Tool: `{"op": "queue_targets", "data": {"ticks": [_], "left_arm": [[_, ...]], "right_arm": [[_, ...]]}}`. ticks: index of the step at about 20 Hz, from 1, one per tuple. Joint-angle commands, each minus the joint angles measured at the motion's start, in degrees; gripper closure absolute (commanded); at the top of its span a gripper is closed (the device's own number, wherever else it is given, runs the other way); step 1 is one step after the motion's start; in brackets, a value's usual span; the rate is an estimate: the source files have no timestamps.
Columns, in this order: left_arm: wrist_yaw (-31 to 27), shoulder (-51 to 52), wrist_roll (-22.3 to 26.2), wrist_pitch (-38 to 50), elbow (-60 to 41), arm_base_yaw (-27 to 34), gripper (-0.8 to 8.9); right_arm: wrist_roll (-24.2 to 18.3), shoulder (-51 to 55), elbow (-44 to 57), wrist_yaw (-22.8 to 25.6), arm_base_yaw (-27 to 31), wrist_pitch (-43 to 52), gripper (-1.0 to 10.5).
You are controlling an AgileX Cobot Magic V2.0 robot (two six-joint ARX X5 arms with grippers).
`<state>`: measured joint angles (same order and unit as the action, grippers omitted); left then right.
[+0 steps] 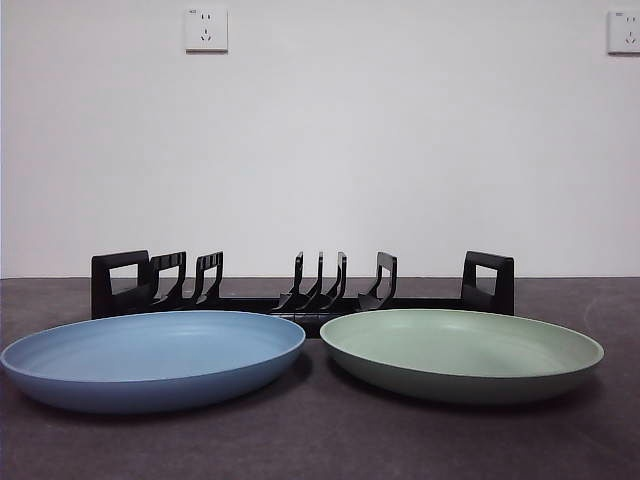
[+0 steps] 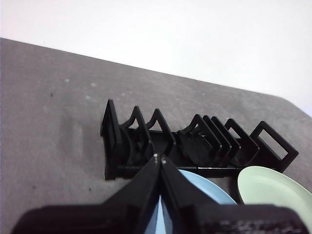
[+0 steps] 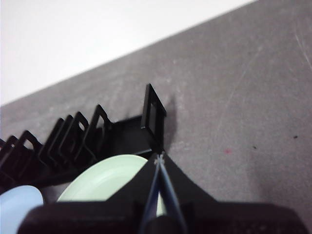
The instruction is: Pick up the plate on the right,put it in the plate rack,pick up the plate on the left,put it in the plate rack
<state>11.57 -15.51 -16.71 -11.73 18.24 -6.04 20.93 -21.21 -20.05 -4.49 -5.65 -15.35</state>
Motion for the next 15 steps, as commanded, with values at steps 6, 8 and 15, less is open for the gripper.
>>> {"op": "queue_targets", "data": {"ticks": [6,8,15], "left_arm": [[1.86,-16.31,6.73,-2.32,12.26,0.13,8.19],[3.37,-20.65,7.98,-3.23,14.97,0.11,8.19],[15.91,-36.04,9.46,-4.0,20.81,-0.7,7.71]], "right_arm": [[-7.23,-18.71,-13.55,-0.2,-0.02,-8.9,9.6],[-8.81,-23.15,-16.79,-1.62,-0.02,-11.72,9.6],[-12.02,-38.16,-23.45,-15.34,-0.04,-15.78,9.3]]}}
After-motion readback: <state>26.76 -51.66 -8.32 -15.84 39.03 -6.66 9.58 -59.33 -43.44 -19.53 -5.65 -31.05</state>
